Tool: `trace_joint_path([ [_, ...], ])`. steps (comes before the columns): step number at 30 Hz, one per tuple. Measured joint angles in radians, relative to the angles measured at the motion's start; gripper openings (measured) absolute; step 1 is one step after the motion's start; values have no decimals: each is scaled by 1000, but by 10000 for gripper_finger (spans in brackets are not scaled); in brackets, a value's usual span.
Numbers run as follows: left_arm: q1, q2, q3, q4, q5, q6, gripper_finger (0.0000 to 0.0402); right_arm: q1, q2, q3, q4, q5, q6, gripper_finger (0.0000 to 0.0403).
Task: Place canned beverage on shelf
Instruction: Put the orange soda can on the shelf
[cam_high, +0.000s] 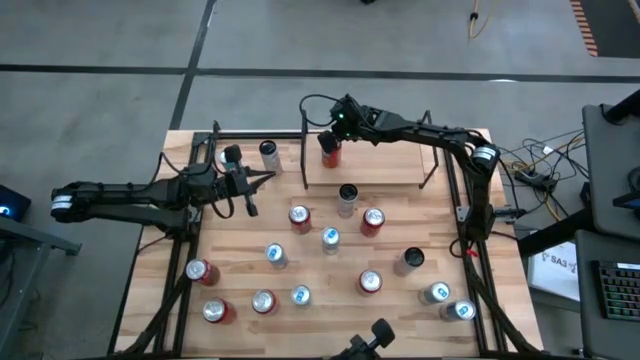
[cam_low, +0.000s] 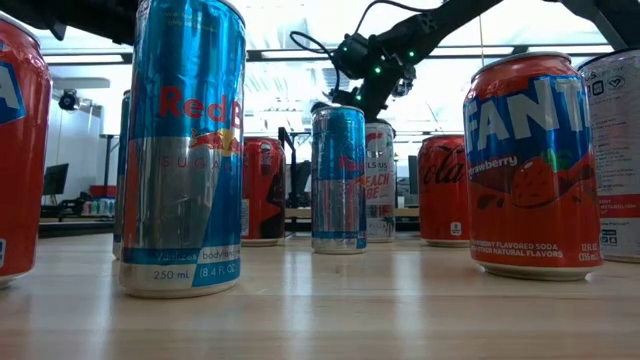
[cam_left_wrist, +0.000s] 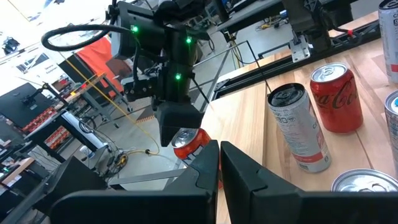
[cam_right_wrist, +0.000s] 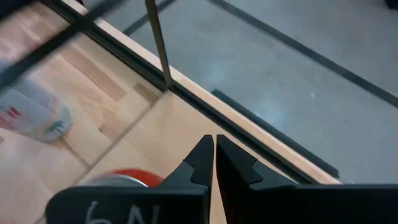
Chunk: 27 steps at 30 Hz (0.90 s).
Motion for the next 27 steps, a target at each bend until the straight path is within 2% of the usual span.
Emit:
trace_joint_path([
  [5, 0, 0, 0, 0, 0, 0, 0, 0, 10, 0, 19, -40, -13, 9],
  [15, 0, 0, 0, 0, 0, 0, 0, 0, 10, 0, 126, -43, -59, 9],
  [22, 0, 0, 0, -5, 0, 0, 0, 13, -75, -2, 67, -40, 40, 9],
  [27, 0, 0, 0, -5, -1, 0, 0, 77, -149, -1, -30, -41, 40, 9],
])
